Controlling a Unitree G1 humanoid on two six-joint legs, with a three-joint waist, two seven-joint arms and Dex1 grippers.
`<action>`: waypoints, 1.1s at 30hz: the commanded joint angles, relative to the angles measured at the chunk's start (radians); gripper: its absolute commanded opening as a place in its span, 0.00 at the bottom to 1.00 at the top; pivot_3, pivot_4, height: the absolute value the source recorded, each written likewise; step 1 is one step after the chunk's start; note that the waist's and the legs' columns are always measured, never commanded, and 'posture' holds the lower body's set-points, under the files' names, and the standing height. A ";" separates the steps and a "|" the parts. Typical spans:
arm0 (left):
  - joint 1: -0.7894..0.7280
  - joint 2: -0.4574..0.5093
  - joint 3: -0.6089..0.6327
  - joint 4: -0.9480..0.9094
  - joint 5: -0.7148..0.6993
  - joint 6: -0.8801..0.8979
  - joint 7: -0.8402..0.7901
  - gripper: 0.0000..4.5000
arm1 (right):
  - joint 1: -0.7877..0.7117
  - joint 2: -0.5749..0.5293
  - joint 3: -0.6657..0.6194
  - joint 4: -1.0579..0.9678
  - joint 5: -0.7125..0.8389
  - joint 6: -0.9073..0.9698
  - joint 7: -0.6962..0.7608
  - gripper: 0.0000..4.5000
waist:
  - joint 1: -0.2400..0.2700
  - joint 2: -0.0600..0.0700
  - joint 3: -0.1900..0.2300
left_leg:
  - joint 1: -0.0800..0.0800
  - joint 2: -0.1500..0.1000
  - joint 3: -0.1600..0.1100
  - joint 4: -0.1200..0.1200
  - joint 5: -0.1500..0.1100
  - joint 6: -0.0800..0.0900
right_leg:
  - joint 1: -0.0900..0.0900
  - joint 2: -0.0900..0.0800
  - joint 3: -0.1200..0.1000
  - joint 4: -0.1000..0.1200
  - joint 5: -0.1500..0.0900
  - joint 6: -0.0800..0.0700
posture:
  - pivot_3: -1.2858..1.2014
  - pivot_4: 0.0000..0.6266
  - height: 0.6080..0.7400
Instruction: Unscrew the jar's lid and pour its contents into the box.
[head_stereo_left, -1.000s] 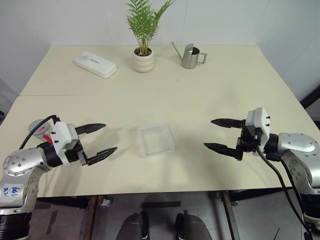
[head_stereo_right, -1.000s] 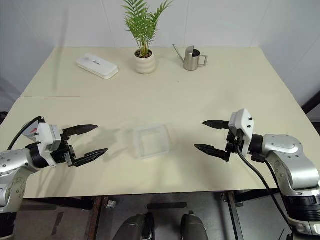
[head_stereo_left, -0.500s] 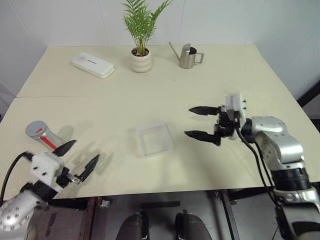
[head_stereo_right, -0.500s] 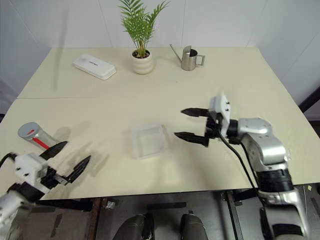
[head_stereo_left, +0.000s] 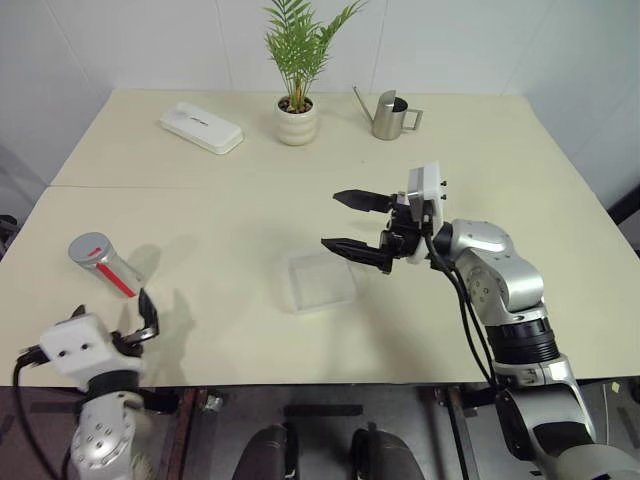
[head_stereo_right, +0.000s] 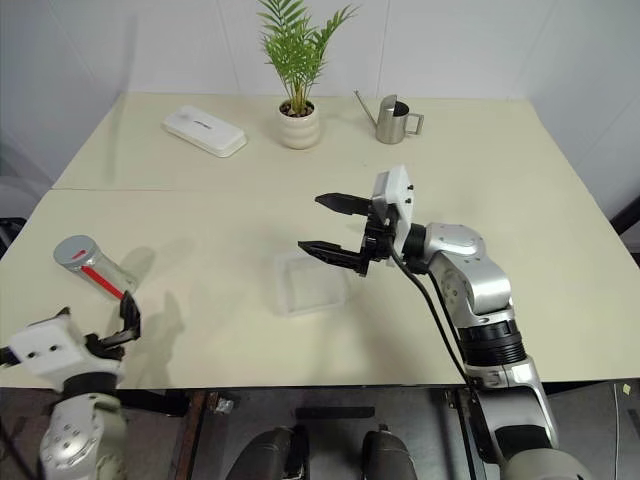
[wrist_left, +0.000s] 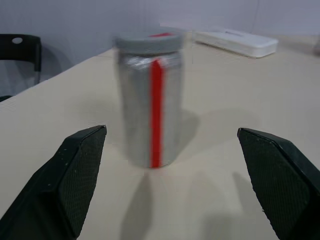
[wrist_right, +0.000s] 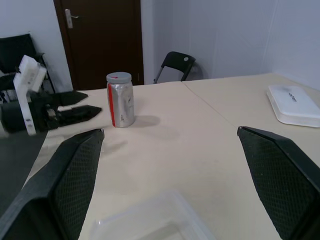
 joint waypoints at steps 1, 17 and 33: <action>-0.053 0.010 -0.017 0.056 0.062 0.001 0.059 1.00 | 0.001 0.033 -0.003 -0.057 -0.002 -0.004 -0.056 1.00 | -0.002 0.000 0.000 | 0.000 0.001 0.000 0.000 0.000 0.000 | 0.000 0.001 -0.001 0.002 0.000 0.000 | 0.52 0.24 1.00; -0.222 0.075 0.017 0.232 0.123 -0.054 0.180 1.00 | 0.022 0.058 -0.002 -0.098 -0.001 0.011 -0.114 1.00 | -0.001 0.000 0.000 | 0.000 0.001 0.001 0.001 0.000 -0.001 | 0.000 0.000 -0.007 0.005 0.000 0.000 | 0.52 0.24 1.00; -0.336 0.190 0.063 0.416 0.121 -0.132 0.209 1.00 | 0.031 0.065 -0.007 -0.116 0.002 0.007 -0.134 1.00 | -0.003 0.000 0.000 | 0.000 0.002 0.002 0.001 0.001 0.001 | -0.001 0.001 -0.008 0.005 0.000 0.000 | 0.52 0.24 1.00</action>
